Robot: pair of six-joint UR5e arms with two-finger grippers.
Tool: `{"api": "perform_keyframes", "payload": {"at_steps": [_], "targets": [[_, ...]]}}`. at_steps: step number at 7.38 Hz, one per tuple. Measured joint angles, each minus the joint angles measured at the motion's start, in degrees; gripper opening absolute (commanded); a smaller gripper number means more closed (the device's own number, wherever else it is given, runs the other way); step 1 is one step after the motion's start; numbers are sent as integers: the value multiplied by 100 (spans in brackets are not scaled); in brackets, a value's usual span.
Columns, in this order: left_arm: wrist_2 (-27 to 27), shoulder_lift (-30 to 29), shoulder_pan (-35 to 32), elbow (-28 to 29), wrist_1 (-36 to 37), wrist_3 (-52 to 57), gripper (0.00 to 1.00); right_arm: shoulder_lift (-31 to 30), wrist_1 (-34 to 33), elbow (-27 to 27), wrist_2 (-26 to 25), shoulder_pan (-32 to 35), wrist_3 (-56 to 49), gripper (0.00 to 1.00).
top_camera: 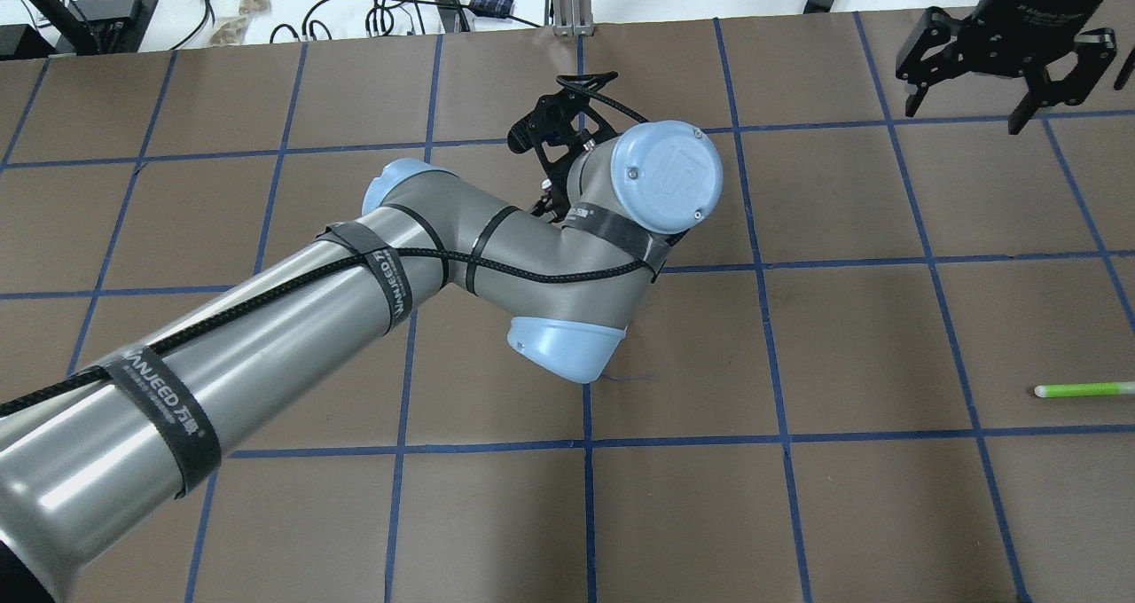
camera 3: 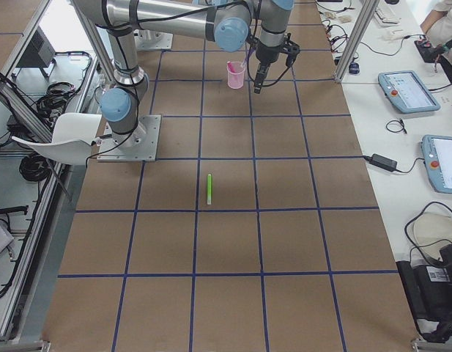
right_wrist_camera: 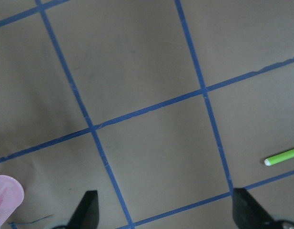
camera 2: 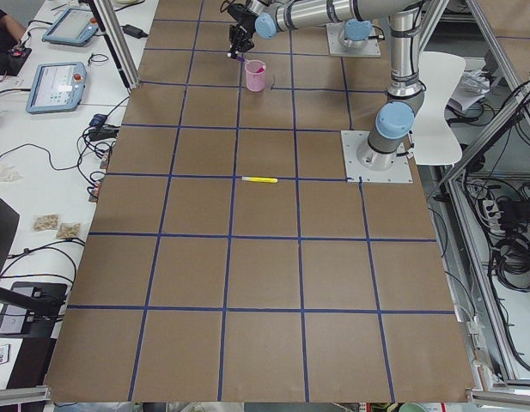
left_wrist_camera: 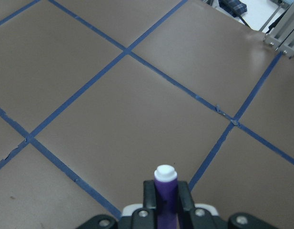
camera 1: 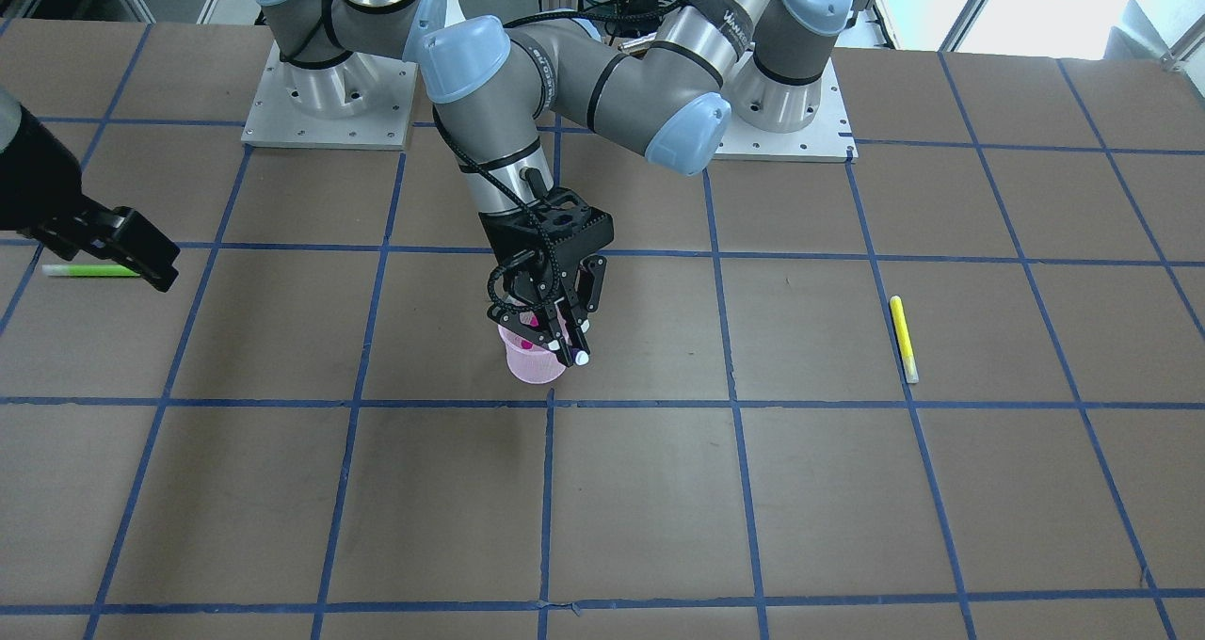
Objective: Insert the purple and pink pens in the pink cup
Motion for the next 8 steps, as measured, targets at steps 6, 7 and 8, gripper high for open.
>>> {"api": "perform_keyframes", "payload": {"at_steps": [6,7,8], "targets": [[313,-189,-380,-82,-30,-66,41,-10,-143,341,83,514,33,100],[319,-242,-424,-82,-33,-48,99,-4,-161,355,84,512,33,100],[317,-272,-451,-82,-34,-23,100,6,-241,360,84,502,35,100]]}}
